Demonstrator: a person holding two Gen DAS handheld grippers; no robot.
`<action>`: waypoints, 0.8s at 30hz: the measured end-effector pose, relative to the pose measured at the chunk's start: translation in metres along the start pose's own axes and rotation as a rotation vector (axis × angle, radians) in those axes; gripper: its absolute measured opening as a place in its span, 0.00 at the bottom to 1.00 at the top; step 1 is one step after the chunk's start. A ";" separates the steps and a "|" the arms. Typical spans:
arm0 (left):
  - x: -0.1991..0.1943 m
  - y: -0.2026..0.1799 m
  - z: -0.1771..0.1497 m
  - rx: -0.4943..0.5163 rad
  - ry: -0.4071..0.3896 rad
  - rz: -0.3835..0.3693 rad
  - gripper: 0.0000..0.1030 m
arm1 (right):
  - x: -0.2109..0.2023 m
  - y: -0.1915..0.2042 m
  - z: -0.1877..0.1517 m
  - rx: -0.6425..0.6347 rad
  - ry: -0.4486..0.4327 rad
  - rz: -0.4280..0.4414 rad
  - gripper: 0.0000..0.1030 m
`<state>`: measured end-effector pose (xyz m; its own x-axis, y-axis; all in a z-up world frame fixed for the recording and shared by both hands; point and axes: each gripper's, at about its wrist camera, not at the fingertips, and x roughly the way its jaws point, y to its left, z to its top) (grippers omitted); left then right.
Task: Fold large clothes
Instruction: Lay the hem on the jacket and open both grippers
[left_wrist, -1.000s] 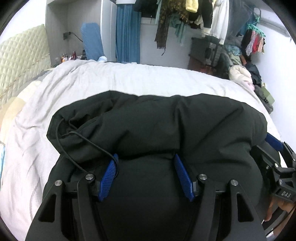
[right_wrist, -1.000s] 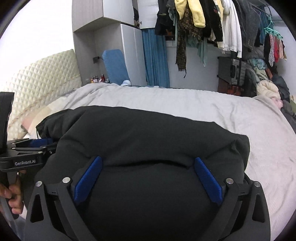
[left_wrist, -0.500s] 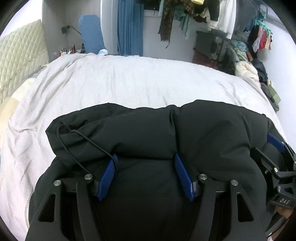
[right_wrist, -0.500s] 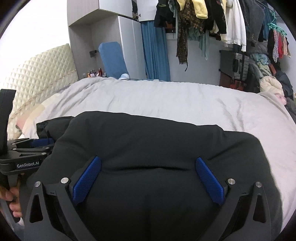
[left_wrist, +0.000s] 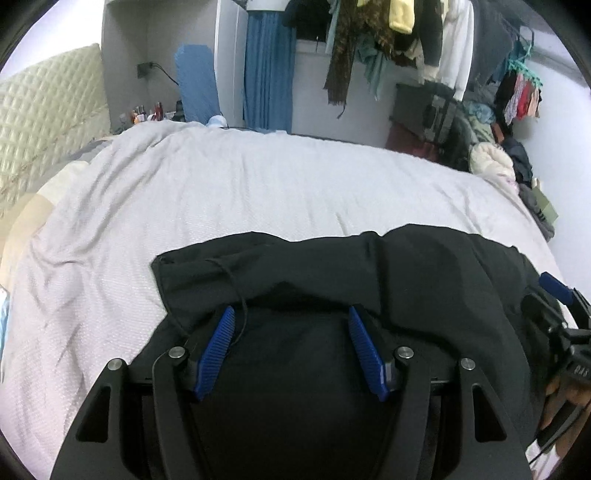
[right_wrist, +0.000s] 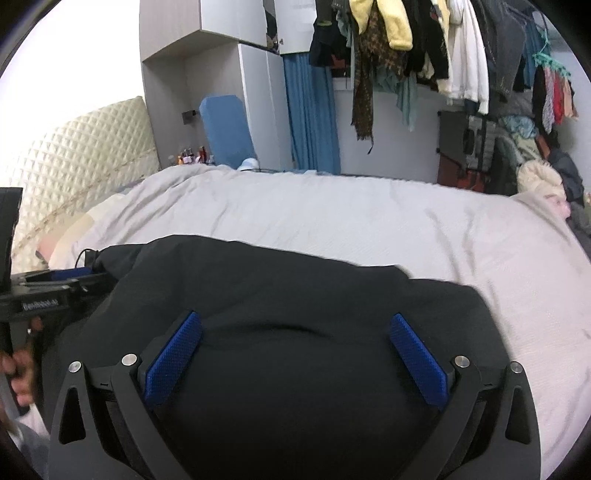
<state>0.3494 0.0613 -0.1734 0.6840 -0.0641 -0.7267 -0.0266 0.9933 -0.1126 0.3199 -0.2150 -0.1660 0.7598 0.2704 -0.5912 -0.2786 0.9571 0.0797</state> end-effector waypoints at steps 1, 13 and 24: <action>-0.001 0.003 -0.001 0.003 -0.004 0.006 0.62 | -0.003 -0.006 -0.002 0.002 0.002 -0.012 1.00; 0.030 0.019 -0.020 0.037 0.047 0.104 0.64 | 0.026 -0.040 -0.025 0.052 0.047 -0.093 1.00; 0.029 0.013 -0.030 0.036 0.003 0.117 0.62 | 0.029 -0.036 -0.034 0.045 0.040 -0.122 1.00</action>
<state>0.3466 0.0691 -0.2160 0.6756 0.0527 -0.7354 -0.0801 0.9968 -0.0022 0.3320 -0.2449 -0.2134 0.7619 0.1485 -0.6304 -0.1582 0.9866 0.0412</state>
